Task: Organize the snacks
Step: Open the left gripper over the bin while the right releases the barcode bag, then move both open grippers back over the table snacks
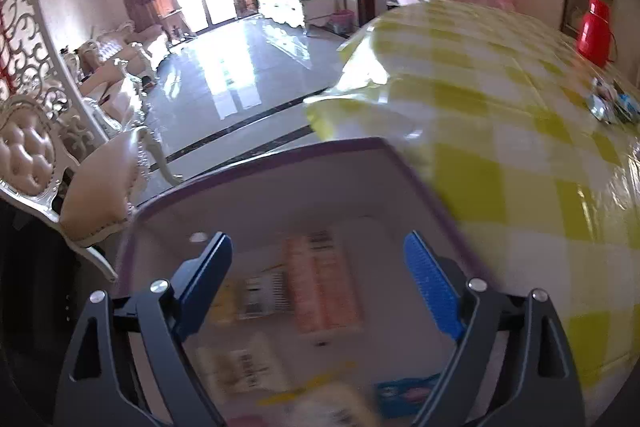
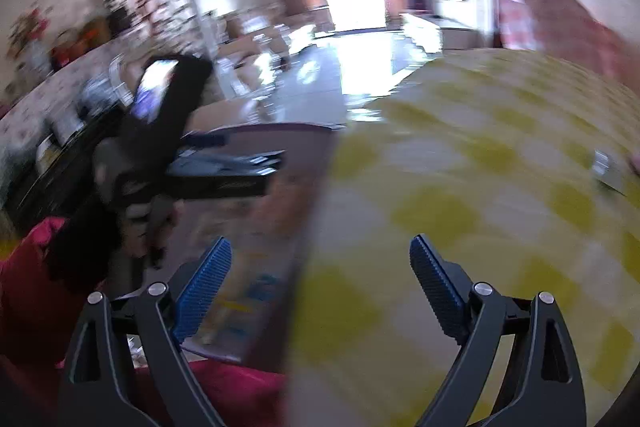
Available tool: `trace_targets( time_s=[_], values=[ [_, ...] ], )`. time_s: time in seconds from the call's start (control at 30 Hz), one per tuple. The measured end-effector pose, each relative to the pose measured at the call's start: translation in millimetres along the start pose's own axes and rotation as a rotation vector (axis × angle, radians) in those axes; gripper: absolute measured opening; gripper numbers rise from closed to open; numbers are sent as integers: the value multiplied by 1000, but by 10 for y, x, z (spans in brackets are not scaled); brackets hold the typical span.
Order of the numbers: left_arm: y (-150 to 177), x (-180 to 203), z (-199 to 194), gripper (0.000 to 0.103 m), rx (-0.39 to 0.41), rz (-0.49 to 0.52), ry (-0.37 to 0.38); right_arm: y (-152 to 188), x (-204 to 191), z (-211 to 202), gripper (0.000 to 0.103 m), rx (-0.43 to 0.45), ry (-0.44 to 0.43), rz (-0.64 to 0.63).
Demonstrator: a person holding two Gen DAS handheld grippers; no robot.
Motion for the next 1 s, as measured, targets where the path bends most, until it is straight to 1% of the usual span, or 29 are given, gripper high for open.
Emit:
trace_targets(
  time_s=[0.03, 0.1, 0.13, 0.17, 0.2, 0.3, 0.37, 0.43, 0.5, 0.57, 0.63, 0.7, 0.77, 0.83, 0.9, 0.97, 1.0],
  values=[
    [-15, 82, 9, 88, -1, 7, 13, 22, 158, -85, 88, 7, 31, 27],
    [-69, 295, -8, 88, 4, 35, 49, 56, 411, -197, 88, 22, 66, 57],
    [-95, 383, -21, 88, 11, 50, 63, 75, 550, -241, 88, 26, 86, 70],
    [-130, 485, -48, 89, 21, 66, 75, 124, 720, -323, 88, 27, 124, 89],
    [-194, 626, -89, 90, 34, 85, 96, 157, 796, -349, 88, 28, 143, 99],
    [-398, 1103, -237, 96, 72, 121, 204, 281, 1296, -496, 88, 34, 232, 189],
    [-558, 1540, -333, 97, 85, 160, 285, 360, 1609, -663, 88, 55, 287, 262],
    [-676, 1959, -394, 102, 91, 194, 357, 464, 1943, -870, 88, 80, 359, 329],
    [-764, 2412, -365, 102, 68, 216, 429, 577, 2247, -1070, 89, 106, 450, 385],
    [-857, 2904, -230, 102, 32, 225, 465, 684, 2507, -1224, 89, 124, 504, 436],
    [-927, 3234, -82, 102, 5, 213, 458, 809, 2748, -1373, 89, 140, 548, 518],
    [-1070, 3532, 138, 102, -5, 150, 433, 900, 2938, -1526, 89, 171, 573, 590],
    [-1170, 3695, 266, 102, -10, 93, 423, 952, 3062, -1622, 89, 199, 600, 619],
    [-1282, 3838, 461, 102, -47, 45, 404, 1025, 3160, -1740, 89, 219, 633, 649],
    [-1342, 3916, 599, 101, -55, 7, 366, 1059, 3218, -1754, 89, 231, 635, 682],
    [-1354, 3991, 692, 101, -65, 0, 334, 1038, 3256, -1708, 89, 231, 632, 685],
    [-1336, 4060, 733, 88, -66, 2, 328, 1034, 3267, -1704, 89, 229, 637, 680]
  ],
)
Point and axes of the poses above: each gripper's, at about its wrist camera, not at the fingertips, and z roughly the way its jaws point, x to its right, y to its underside, the point moved 8 cm from there along z, roughly the way its jaws point, and after that the axes turned 2 degrees about -z, right-handed, at the moved point
